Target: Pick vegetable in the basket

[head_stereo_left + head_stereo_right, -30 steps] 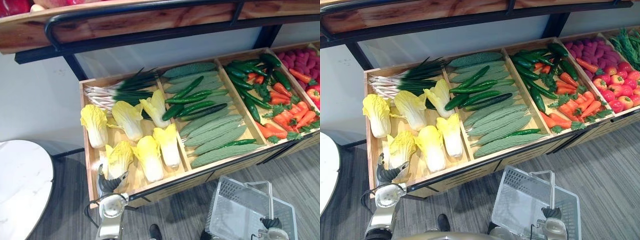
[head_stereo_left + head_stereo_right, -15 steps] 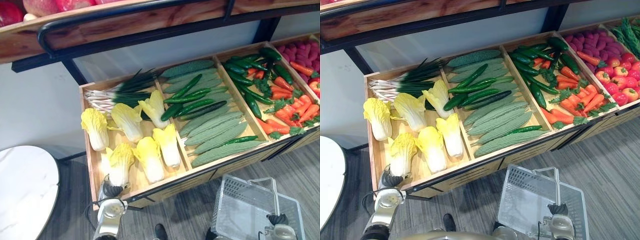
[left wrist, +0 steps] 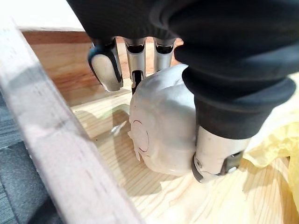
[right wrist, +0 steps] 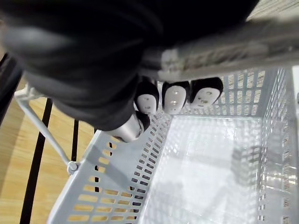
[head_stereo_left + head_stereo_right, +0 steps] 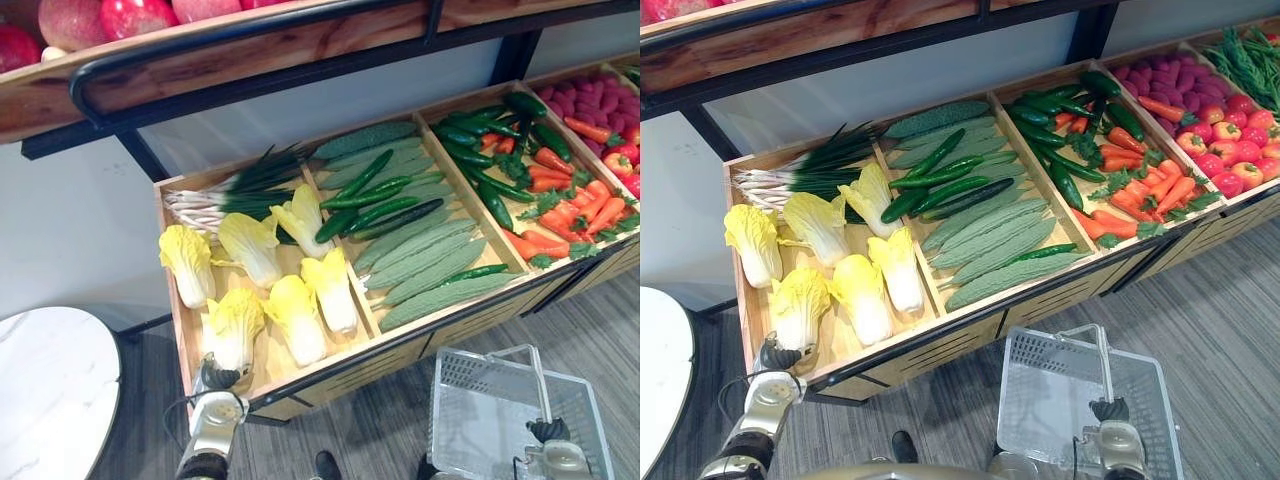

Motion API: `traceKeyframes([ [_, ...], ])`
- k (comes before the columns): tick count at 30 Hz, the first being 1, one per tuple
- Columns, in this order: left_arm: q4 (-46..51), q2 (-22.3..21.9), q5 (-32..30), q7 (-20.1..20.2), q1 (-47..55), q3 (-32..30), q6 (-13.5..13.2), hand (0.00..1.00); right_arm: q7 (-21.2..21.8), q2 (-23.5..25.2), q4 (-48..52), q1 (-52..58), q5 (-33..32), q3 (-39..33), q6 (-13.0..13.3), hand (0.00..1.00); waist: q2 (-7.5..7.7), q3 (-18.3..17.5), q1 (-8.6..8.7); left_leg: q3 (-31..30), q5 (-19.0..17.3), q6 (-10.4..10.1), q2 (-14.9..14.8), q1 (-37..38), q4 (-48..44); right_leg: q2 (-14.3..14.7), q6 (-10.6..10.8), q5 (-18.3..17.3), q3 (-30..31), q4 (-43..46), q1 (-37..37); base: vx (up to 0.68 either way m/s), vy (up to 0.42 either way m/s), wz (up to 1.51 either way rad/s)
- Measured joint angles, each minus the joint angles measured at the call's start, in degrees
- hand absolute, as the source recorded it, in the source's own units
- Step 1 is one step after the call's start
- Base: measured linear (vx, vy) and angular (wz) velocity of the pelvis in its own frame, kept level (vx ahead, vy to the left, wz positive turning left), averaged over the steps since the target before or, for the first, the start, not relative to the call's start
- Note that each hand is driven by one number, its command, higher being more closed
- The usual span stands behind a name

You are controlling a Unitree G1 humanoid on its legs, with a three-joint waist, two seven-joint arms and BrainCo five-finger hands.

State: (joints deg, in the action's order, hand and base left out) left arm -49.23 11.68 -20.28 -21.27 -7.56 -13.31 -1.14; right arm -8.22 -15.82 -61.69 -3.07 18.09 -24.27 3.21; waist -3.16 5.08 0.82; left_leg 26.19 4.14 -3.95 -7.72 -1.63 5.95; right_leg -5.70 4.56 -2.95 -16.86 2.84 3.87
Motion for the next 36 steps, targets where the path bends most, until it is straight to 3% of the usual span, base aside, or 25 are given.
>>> traceKeyframes([
  [4, 4.0, -1.9, 4.1, -1.5, 1.0, -0.1, 0.8, 1.00, -0.1, 0.3, 0.0, 0.6, 0.0, -0.2, 0.0, 1.00, 0.50, 0.3, -0.01, -0.4, 0.1, 0.1, 0.2, -0.2, 0.0, -0.5, 0.1, 0.1, -0.5, 0.1, -0.1, 0.02, 0.005, 0.05],
  [11, 23.8, -6.1, 3.8, -2.1, 5.8, 4.9, 1.1, 1.00, -0.4, 3.2, 0.1, 2.1, -0.1, -5.3, 0.0, 1.00, 3.77, 2.6, 0.15, -3.6, 0.6, 0.8, 1.1, -1.5, -0.3, -1.2, 0.2, 0.1, -3.8, 0.3, -0.7, 0.06, 0.001, 0.22],
  [20, 39.7, -7.2, 3.7, -3.2, 7.0, 6.2, -3.8, 1.00, -0.8, 3.3, 0.1, 1.8, -0.7, -6.2, 0.2, 1.00, 3.00, 3.0, -0.26, -6.6, 1.0, 1.3, 2.0, -1.0, -0.2, -1.8, 0.0, 0.0, -5.4, 0.2, -2.6, 0.03, 0.010, 0.14],
  [27, 45.8, -9.4, 3.7, -6.1, 7.7, 6.1, -4.0, 1.00, -0.9, 3.4, 0.1, 2.2, -0.7, -4.3, 0.6, 1.00, 3.04, 3.0, -0.20, -6.7, 1.1, 1.5, 1.7, -0.1, 0.0, -1.7, -0.2, -0.2, -5.3, 0.7, -3.1, -0.05, 0.004, -0.01],
  [33, 55.0, -10.2, 3.7, -8.3, 7.7, 7.2, -5.6, 1.00, -1.3, 3.4, 0.0, 3.2, -0.6, -3.8, 0.9, 1.00, 3.78, 2.7, -0.13, -6.0, 1.3, 1.7, 1.6, -0.1, 0.0, -2.2, 0.7, 0.4, -4.4, 0.5, -3.0, 0.00, 0.014, -0.04],
  [36, 58.2, -9.1, 3.5, -8.3, 7.8, 9.1, -6.4, 1.00, -1.4, 3.2, 0.3, 2.8, -0.2, -1.0, 1.1, 1.00, 4.58, 2.2, -0.02, -2.8, 1.1, 1.7, 1.4, 0.5, 0.0, -1.7, 0.8, 1.4, -1.6, 0.2, -2.0, 0.02, 0.006, -0.41],
])
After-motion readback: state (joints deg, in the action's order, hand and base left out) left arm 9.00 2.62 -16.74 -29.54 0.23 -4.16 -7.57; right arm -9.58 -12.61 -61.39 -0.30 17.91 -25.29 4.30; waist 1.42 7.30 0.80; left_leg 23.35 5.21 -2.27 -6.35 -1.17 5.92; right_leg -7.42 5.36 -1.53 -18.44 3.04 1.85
